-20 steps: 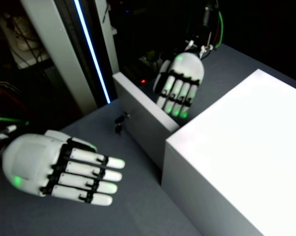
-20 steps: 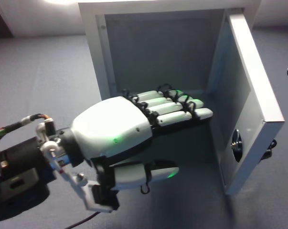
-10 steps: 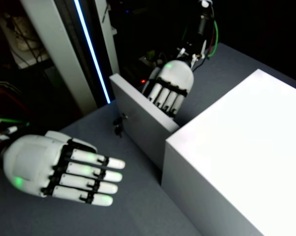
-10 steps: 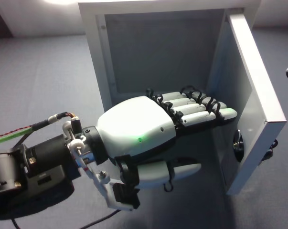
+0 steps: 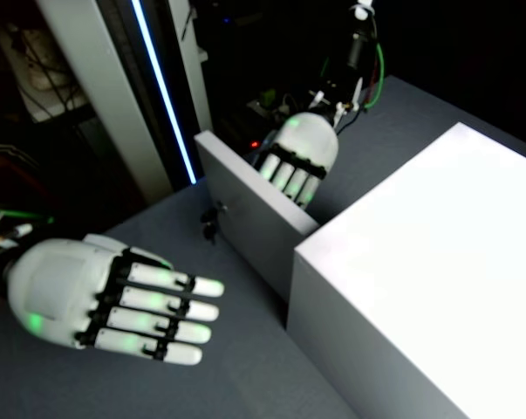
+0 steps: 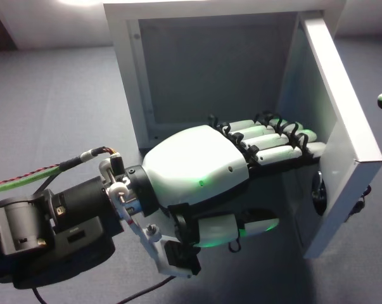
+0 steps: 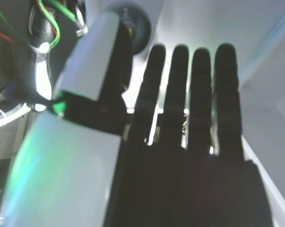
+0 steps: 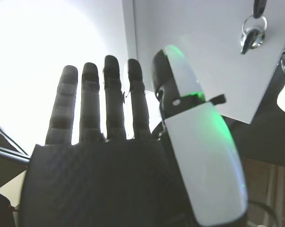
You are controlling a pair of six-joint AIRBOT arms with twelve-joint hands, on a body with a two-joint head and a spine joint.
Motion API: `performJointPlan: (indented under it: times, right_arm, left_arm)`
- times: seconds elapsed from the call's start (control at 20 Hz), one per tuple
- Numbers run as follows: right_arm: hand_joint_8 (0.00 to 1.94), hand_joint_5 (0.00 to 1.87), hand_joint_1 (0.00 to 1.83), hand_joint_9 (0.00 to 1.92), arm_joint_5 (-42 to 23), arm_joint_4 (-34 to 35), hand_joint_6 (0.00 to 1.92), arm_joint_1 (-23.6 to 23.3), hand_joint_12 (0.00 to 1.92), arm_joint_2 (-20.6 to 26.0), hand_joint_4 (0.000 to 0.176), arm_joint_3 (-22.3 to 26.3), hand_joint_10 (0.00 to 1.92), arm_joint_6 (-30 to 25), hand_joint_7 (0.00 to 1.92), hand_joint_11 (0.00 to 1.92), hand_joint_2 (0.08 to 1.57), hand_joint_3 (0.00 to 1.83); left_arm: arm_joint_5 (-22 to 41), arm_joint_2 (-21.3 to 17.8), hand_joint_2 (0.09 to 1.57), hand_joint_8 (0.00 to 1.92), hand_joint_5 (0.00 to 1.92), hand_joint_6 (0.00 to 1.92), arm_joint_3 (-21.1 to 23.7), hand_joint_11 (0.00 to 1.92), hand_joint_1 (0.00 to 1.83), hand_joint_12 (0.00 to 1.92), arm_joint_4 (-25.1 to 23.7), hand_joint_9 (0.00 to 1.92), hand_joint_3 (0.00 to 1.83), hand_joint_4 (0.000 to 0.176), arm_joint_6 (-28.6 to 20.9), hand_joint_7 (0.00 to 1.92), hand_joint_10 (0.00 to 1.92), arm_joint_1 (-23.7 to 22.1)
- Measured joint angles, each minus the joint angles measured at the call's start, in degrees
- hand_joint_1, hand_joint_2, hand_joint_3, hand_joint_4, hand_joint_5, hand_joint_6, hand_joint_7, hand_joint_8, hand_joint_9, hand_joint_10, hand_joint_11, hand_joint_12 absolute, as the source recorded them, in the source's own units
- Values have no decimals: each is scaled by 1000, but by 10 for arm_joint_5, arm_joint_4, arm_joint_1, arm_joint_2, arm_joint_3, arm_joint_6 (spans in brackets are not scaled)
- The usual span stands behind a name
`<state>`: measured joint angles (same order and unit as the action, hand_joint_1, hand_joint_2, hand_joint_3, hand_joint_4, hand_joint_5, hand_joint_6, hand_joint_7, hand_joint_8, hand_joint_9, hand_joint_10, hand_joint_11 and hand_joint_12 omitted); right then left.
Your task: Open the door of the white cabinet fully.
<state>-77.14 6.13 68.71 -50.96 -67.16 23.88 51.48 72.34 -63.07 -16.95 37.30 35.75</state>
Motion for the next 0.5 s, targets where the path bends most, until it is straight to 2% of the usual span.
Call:
performJointPlan:
  times: [0.05,0.1,0.15,0.2,0.25,0.3,0.35,0.4,0.45,0.5]
  right_arm:
    - [0,380,825,188,-1,0,2,0,28,0,61,0,0,-1,312,79,1354,1]
    - [0,374,811,184,-1,1,0,0,33,0,61,0,0,-1,299,86,1351,0]
    - [2,373,832,182,-1,1,0,0,36,0,46,0,0,-1,303,89,1349,0]
    - [2,373,832,182,-1,1,0,0,36,0,46,0,0,-2,303,89,1349,0]
    - [4,383,858,182,-1,1,3,0,32,0,55,0,0,-3,311,74,1348,0]
    - [12,391,861,219,-1,0,4,0,55,0,0,0,13,-3,345,120,1346,0]
    - [12,391,861,219,-1,1,4,0,55,0,0,0,13,-3,345,120,1346,0]
    - [4,391,807,206,-1,2,2,0,58,0,26,0,4,-4,337,117,1339,0]
    - [4,391,807,206,-1,2,2,0,58,0,26,0,4,-4,337,117,1339,0]
    - [1,367,748,189,-1,1,0,0,50,0,43,0,2,-5,326,96,1352,3]
  left_arm:
    - [0,-4,1382,10,188,8,3,258,515,23,0,168,2,0,0,192,12,0]
    - [3,-8,1387,8,185,5,4,271,531,26,-2,182,2,0,0,197,13,0]
    - [4,-13,1367,13,200,8,8,286,639,29,1,205,0,0,0,222,16,0]
    - [8,-15,1367,13,200,8,8,286,639,29,1,205,0,0,0,222,16,1]
    - [13,-19,1371,11,205,7,11,287,639,27,7,209,0,0,0,230,13,3]
    - [21,-30,1432,6,206,2,17,260,459,12,10,199,20,0,0,219,5,10]
    - [27,-41,1432,6,206,2,22,260,459,12,16,199,20,0,0,219,5,20]
    - [35,-56,1427,3,218,5,27,257,526,9,32,217,8,0,0,213,9,35]
    - [40,-72,1427,3,218,5,33,257,526,9,48,217,8,0,0,213,9,47]
    - [52,-94,1412,0,234,6,39,203,651,8,65,192,0,0,0,180,1,59]
